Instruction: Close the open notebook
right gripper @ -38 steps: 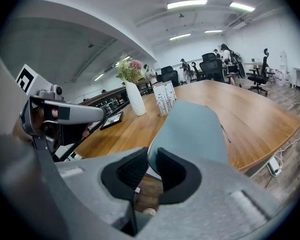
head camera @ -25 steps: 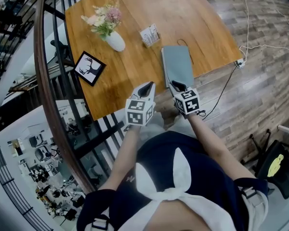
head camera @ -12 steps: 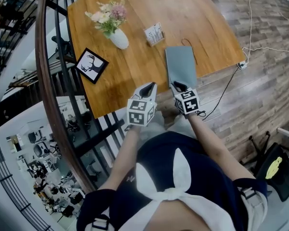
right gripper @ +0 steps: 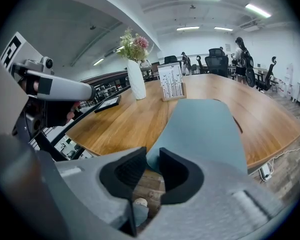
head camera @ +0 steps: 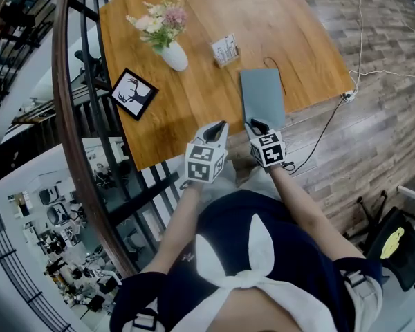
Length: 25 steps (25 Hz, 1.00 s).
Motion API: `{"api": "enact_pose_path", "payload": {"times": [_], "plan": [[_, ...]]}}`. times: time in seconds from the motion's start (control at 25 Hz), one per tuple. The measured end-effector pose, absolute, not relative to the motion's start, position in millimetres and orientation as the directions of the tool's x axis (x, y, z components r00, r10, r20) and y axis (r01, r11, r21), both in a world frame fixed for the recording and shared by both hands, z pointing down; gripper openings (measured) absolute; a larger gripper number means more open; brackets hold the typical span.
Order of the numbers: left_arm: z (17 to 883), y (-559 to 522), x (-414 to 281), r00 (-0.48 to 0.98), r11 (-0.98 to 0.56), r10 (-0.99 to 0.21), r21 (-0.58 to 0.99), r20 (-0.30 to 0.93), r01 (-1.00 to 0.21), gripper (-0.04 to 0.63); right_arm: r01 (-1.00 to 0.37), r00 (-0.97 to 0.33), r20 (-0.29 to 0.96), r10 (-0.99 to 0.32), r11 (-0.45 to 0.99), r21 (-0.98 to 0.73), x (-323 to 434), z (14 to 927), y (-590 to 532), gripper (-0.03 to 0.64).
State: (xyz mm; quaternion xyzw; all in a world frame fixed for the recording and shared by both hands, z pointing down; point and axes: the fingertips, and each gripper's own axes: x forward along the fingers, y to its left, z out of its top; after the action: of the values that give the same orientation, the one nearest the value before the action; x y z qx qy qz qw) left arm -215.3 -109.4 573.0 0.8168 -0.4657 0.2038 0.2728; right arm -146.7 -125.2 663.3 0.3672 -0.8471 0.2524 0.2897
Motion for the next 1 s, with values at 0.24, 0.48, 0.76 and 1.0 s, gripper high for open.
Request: {"api": "enact_pose_path", "payload": {"times": [0.24,0.48,0.76,1.0], "plan": [[572,-109,-217,0.486,-0.422,-0.652,0.255,0.582,-0.87,0.026,-0.76,-0.579,0.676,-0.456,0.602,-0.245,-150,665,-120,0.103],[568,-110,-217,0.488,-0.424,-0.659,0.254,0.572,-0.869,0.026,-0.739,-0.615,0.663,-0.427,0.604,-0.297,-154,654,-119,0.187],[557,-112,-215,0.492,-0.426,-0.677,0.253,0.548,-0.868,0.026,-0.744,-0.632,0.601,-0.489,0.598,-0.297,-146,614,-124,0.185],[543,-116,-204,0.499,-0.435,-0.697,0.249,0.515,-0.865,0.026,-0.765,-0.623,0.524,-0.581,0.593,-0.252,-128,569,-128,0.127]]}}
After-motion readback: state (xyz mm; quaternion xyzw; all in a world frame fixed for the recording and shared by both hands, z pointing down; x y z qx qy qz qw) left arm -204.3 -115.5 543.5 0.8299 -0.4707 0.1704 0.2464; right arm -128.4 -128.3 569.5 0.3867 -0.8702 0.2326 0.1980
